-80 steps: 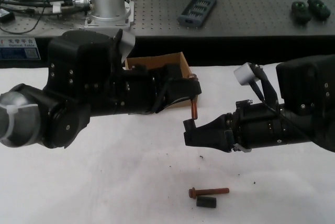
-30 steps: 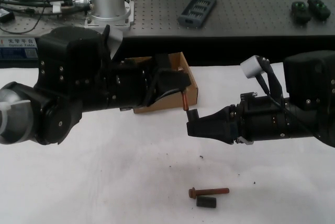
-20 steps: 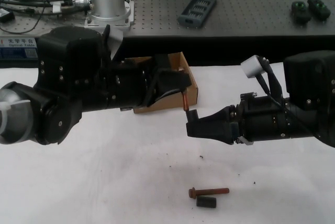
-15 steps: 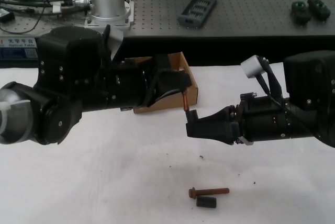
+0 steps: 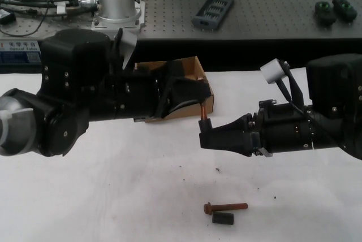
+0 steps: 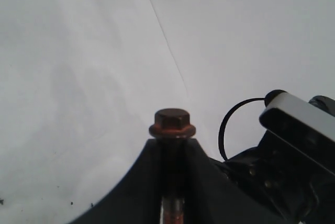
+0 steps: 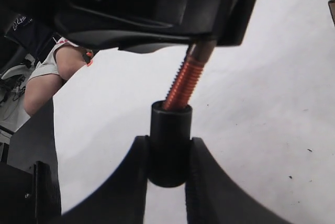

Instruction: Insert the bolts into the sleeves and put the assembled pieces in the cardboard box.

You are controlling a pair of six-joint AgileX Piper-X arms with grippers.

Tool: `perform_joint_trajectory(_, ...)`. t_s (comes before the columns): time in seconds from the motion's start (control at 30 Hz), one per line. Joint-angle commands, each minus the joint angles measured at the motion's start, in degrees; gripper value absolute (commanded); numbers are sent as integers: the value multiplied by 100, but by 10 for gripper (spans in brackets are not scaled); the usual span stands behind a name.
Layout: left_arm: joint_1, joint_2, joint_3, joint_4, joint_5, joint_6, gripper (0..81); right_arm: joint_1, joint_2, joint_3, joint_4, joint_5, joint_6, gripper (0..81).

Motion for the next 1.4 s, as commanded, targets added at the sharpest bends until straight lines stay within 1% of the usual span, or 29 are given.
perform_joint_trajectory(0.0,-26,-7,-54,-39,214,-31,6,-11,-98,-31,-99,41,-1,34)
perform_joint_trajectory(0.17,-26,-7,-54,-189,64,403,6,-47,-98,-31,-410,26,330,34)
perform_joint_trajectory(0.4,-26,-7,-54,-1177,-184,495,6,-200,-98,-31,-1352,0,1188,34)
perform_joint_trajectory(0.5,-26,-7,-54,-1302,-295,475,6,-223,-98,-31,-1619,0,1450,34)
perform_joint_trajectory(0.83,-26,-7,-54,-1374,-293,396,6,-223,-98,-31,-1735,0,1542,34)
perform_joint_trajectory(1.07,-15,-7,-54,-1714,-80,358,6,-223,-98,-31,-1903,0,1584,34)
perform_joint_trajectory(1.17,49,-7,-54,-1759,194,511,6,-223,-98,-31,-1901,0,1657,34)
perform_joint_trajectory(1.27,120,-7,-54,-1667,229,536,6,-223,-98,-31,-2004,0,1672,34)
perform_joint_trajectory(1.37,126,-7,-54,-1668,538,536,6,-223,-98,-31,-2071,0,1672,34)
